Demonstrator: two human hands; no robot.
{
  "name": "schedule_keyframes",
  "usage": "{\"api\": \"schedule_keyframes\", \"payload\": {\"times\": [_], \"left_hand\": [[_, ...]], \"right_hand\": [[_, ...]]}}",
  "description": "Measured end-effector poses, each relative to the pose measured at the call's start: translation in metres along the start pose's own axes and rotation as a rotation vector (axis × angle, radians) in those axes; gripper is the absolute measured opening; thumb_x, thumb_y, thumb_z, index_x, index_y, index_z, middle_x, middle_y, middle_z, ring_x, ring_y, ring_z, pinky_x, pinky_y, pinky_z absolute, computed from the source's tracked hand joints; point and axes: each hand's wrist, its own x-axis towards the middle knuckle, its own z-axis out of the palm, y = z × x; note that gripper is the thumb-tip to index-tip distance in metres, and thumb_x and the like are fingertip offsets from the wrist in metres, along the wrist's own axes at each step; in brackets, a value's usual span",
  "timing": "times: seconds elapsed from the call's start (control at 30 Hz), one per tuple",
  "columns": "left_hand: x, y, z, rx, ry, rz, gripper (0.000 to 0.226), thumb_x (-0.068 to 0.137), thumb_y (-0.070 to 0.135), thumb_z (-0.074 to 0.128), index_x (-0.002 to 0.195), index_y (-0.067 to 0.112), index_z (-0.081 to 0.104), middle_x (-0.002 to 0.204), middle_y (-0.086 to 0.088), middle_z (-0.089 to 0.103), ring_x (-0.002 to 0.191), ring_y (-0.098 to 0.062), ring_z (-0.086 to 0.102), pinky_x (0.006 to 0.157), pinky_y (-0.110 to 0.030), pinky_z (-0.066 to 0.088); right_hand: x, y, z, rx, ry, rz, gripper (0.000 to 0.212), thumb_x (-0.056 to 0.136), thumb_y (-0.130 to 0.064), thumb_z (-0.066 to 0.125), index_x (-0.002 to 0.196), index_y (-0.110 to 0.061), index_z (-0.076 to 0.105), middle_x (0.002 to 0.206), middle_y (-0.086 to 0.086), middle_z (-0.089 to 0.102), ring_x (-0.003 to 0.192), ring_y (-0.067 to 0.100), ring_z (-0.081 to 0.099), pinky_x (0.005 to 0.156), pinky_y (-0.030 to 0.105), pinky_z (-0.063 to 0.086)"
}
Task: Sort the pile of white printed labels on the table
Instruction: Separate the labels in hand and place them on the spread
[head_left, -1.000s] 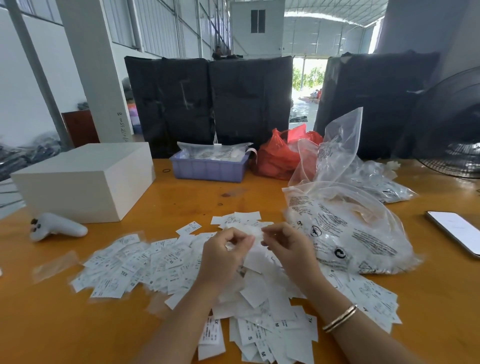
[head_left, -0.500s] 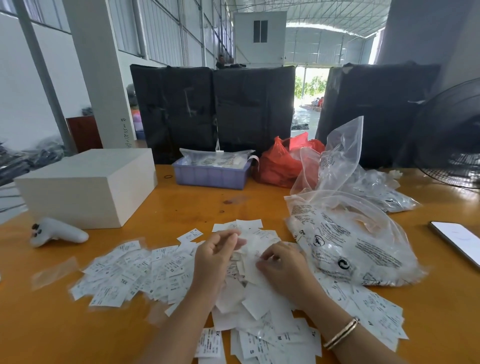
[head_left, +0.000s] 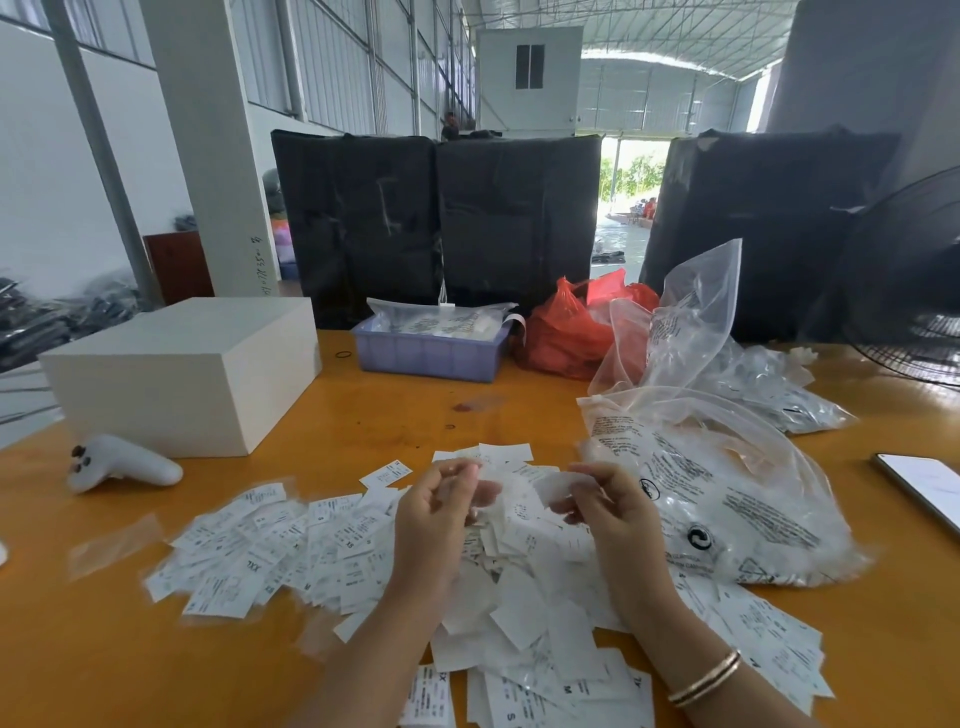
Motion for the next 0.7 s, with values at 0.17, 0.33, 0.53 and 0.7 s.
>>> {"api": "schedule_keyframes", "payload": {"times": [0.17,0.33,0.53,0.7], "left_hand": [[0.0005,0.0051,0.0001,-0.329,0.013,-0.168,0.017,0.092,0.007,0.059,0.104,0.019,0.063,0.092,0.000,0.075,0.083,-0.018,0.073,0.059,-0.021,0.055],[0.0013,0.0040,0.0021,-0.554,-0.007,-0.277,0.028,0.086,-0.002,0.062,0.107,0.015,0.067,0.085,-0.005,0.074,0.085,-0.020,0.073,0.064,-0.022,0.057],[0.0012,0.0038,0.0025,-0.495,-0.029,-0.284,0.033,0.084,-0.005,0.064,0.104,0.020,0.071,0.085,-0.003,0.071,0.084,-0.018,0.072,0.068,-0.020,0.056],[-0.0022,0.0040,0.0053,-0.380,-0.010,-0.281,0.018,0.082,0.006,0.070,0.093,0.019,0.075,0.090,-0.006,0.075,0.082,-0.017,0.073,0.067,-0.020,0.056]], "right_hand": [[-0.0003,0.0011,0.0034,-0.017,-0.018,-0.032,0.043,0.090,0.007,0.053,0.119,-0.025,0.055,0.089,0.008,0.068,0.075,0.019,0.070,0.065,0.026,0.057],[0.0006,0.0033,0.0053,-0.132,-0.040,-0.055,0.056,0.081,0.017,0.056,0.063,-0.033,0.072,0.100,-0.012,0.064,0.111,0.009,0.056,0.089,0.027,0.047],[-0.0036,-0.0001,0.0054,-0.060,-0.128,0.023,0.046,0.089,0.009,0.049,0.082,-0.029,0.074,0.094,-0.012,0.073,0.089,0.006,0.067,0.073,0.013,0.051],[-0.0057,-0.0029,0.0050,0.064,-0.174,0.027,0.016,0.087,-0.010,0.061,0.098,-0.014,0.072,0.095,0.002,0.073,0.092,0.014,0.068,0.077,0.019,0.052]]}}
